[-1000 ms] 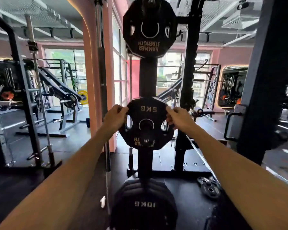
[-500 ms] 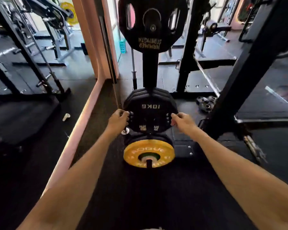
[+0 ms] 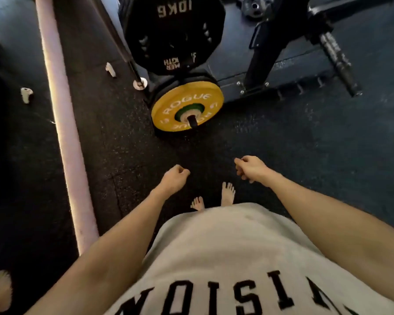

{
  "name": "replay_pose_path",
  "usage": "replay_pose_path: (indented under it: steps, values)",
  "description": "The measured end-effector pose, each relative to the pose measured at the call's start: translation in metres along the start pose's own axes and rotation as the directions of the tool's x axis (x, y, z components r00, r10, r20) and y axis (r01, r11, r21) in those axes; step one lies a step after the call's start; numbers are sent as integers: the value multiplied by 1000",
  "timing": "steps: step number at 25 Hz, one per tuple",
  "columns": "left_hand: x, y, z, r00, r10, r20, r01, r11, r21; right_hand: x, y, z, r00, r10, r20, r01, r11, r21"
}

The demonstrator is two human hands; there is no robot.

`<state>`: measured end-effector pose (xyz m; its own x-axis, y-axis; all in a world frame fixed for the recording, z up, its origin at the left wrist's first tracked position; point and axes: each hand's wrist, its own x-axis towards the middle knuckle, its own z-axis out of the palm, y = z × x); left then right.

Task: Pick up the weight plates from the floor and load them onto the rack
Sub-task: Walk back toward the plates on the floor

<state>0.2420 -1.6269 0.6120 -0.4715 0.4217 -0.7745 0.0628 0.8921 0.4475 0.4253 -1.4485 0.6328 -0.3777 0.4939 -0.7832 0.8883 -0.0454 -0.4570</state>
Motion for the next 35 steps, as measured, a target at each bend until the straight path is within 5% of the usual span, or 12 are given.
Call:
replay_pose_path:
  steps: [6,13,19,26,32,35]
  values:
    - [1,-26,51,944,1,331,-167,864,475,-42,114,37,973,230,18,-230,957,176]
    - [3,51,120,862,52,505,-439,577,689,-102,226,39,870,473,-138,-293,722,626]
    - [-14,127,234,801,18,598,-564,354,746,-145,337,53,790,607,-93,-262,471,842]
    - [-71,204,400,716,91,692,-697,162,699,-199,469,3,754,655,-55,-247,359,900]
    - [-107,264,517,613,103,783,-789,121,602,-193,542,-80,790,613,-16,-283,387,877]
    - [-85,311,563,642,112,759,-765,167,622,-171,567,-127,813,582,19,-325,427,844]
